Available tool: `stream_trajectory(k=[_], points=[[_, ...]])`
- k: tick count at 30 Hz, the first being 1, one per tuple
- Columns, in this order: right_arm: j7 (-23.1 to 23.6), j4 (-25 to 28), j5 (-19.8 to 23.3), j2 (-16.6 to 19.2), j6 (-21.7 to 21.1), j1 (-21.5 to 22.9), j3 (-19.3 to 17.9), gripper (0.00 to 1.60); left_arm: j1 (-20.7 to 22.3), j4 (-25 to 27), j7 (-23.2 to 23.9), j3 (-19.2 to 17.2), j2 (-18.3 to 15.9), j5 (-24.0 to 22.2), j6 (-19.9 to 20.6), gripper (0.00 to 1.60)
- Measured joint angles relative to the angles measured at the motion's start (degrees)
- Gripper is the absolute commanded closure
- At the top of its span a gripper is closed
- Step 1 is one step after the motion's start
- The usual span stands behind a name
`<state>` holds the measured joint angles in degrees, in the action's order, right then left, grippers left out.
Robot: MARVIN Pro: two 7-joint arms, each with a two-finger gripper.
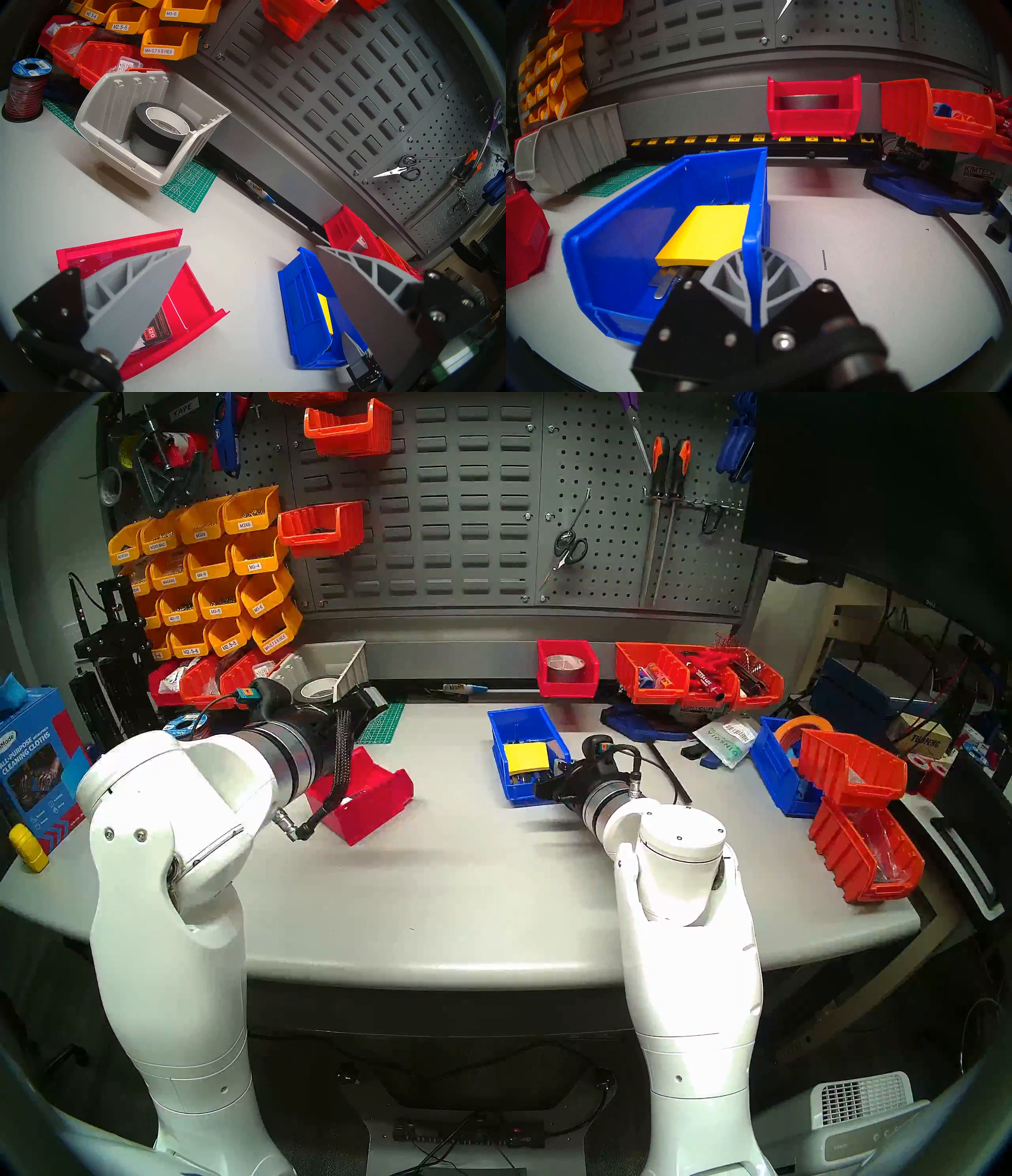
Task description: Hang all the unorganized tool boxes onto the wall
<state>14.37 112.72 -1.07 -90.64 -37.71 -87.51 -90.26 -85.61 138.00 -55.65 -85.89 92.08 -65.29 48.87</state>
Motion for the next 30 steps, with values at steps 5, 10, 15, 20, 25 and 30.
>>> stream_trajectory(k=[5,10,15,20,25,30], points=[[-1.00,-0.04,0.03,-0.91,0.13,1.34,0.49,1.60,0.00,0.00,0.00,0.00,0.00,0.00,0.00,0.00],[-1.68,-0.40,0.28,-1.67,0.17,2.87,1.27,1.60,0.00,-0.01,0.00,0.00,0.00,0.00,0.00,0.00],[-2.32,-1.14,0.49,-2.33,0.39,4.13,2.26,1.60,0.00,-0.01,0.00,0.00,0.00,0.00,0.00,0.00],[-3.50,-2.20,0.76,-2.90,0.85,5.34,3.08,1.60,0.00,-0.01,0.00,0.00,0.00,0.00,0.00,0.00],[-5.44,-4.32,1.26,-3.68,1.51,7.34,4.12,1.60,-0.01,-0.01,0.00,0.00,0.00,0.00,0.00,0.00],[-7.57,-7.53,1.61,-4.72,2.36,9.79,5.24,1.60,-0.01,-0.01,0.00,0.00,0.00,0.00,0.00,0.00]])
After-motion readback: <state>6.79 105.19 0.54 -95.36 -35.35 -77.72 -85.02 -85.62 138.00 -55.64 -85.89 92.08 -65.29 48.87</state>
